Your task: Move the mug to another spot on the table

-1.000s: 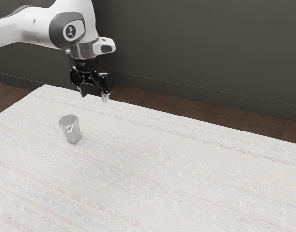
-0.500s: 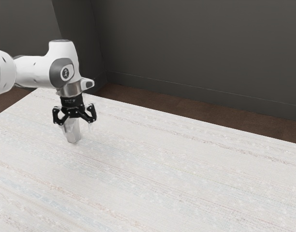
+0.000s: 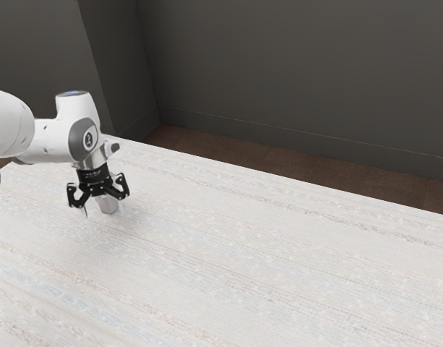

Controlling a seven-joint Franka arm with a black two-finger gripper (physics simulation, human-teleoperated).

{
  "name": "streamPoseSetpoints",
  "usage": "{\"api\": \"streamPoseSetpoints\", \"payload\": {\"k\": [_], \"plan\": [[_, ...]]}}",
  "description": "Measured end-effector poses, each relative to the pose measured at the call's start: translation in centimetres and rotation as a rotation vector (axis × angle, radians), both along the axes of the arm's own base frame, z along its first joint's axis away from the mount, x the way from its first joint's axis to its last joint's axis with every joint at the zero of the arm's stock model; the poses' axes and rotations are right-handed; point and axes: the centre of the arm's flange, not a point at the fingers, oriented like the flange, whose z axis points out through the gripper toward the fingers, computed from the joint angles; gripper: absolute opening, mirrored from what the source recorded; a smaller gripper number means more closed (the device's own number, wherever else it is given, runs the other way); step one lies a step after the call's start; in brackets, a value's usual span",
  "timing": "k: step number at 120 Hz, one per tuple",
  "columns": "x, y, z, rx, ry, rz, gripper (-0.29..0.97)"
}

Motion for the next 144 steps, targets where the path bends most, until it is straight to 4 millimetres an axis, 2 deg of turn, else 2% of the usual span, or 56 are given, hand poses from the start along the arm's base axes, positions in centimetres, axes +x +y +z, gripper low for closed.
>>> {"api": "streamPoseSetpoints", "payload": {"k": [18, 34, 58, 89, 110, 144], "plan": [[1.2, 1.1, 0.3, 0.040, -0.061, -0.002, 0.68], [1.7, 1.7, -0.2, 0.055, -0.080, 0.002, 0.67], [2.5, 2.6, -0.2, 0.067, -0.106, 0.011, 0.57], [2.7, 2.7, -0.8, 0.064, -0.108, 0.015, 0.38], [3.3, 3.5, -1.0, 0.079, -0.110, 0.017, 0.30], [3.6, 3.6, -1.2, 0.085, -0.110, 0.012, 0.16]]}}
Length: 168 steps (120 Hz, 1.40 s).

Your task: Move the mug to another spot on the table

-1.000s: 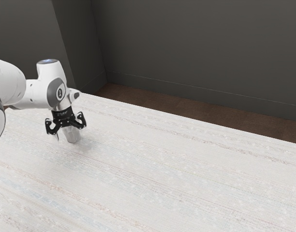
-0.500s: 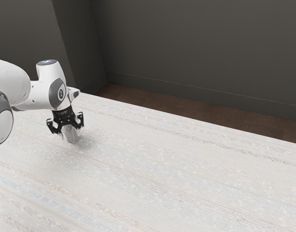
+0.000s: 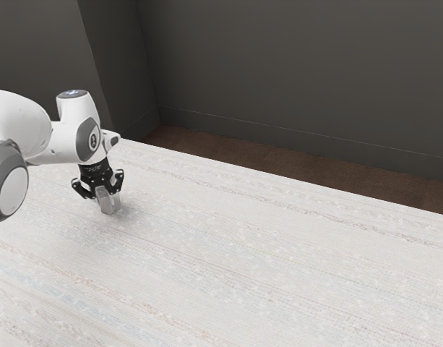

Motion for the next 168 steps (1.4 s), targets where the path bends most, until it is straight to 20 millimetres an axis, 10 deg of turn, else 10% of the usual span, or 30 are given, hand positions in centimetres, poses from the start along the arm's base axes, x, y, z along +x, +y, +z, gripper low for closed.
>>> {"api": "streamPoseSetpoints", "payload": {"k": [102, 168], "plan": [[1.4, 0.3, -0.8, 0.034, 0.004, -0.006, 0.04], [3.8, -2.8, 4.1, 0.061, -0.043, -0.067, -0.05]]}}
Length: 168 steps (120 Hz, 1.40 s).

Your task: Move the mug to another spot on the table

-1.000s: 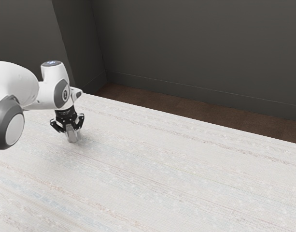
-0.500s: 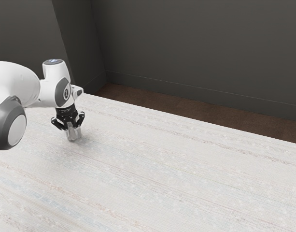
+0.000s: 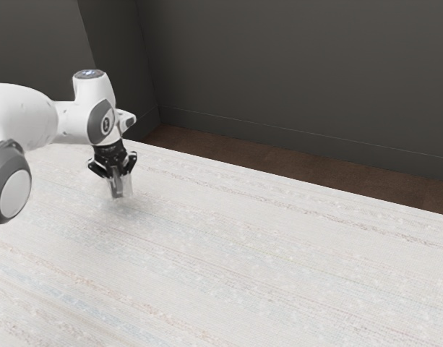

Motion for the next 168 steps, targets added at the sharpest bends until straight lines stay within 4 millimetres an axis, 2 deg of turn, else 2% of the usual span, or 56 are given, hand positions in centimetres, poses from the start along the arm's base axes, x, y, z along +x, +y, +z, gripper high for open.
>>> {"api": "streamPoseSetpoints", "payload": {"k": [8, 30, 47, 56, 78, 104, 142, 160, 168], "plan": [[-0.3, -1.8, 0.8, -0.013, 0.004, -0.026, -0.05], [-3.4, -6.7, 0.2, -0.060, 0.057, -0.091, -0.06], [-5.3, -9.2, -0.6, -0.064, 0.080, -0.139, -0.06], [-6.4, -10.2, -0.4, -0.039, 0.072, -0.185, -0.06], [-8.9, -10.5, -1.5, 0.028, -0.026, -0.260, -0.06], [-9.8, -10.8, -2.5, 0.047, -0.162, -0.267, -0.07], [-10.4, -13.3, -5.2, 0.050, -0.178, -0.311, -0.06], [-11.1, -13.7, -6.3, 0.045, -0.163, -0.314, -0.07], [-11.1, -13.8, -6.4, 0.043, -0.163, -0.315, 0.05]]}}
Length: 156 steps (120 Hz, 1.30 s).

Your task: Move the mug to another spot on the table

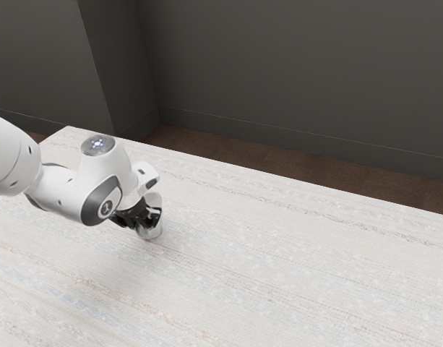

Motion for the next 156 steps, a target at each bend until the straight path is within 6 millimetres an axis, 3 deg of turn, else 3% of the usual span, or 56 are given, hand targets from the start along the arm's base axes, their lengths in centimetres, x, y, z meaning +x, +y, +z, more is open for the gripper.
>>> {"api": "streamPoseSetpoints", "payload": {"k": [21, 47, 84, 156], "plan": [[0.0, 0.0, -0.1, -0.001, 0.000, -0.004, 0.39], [-0.5, -1.1, 0.5, -0.018, 0.003, -0.025, 0.57], [-0.7, -1.1, 0.4, -0.021, 0.011, -0.026, 0.65], [-0.7, -0.8, 0.8, -0.023, 0.008, -0.031, 0.67]]}}
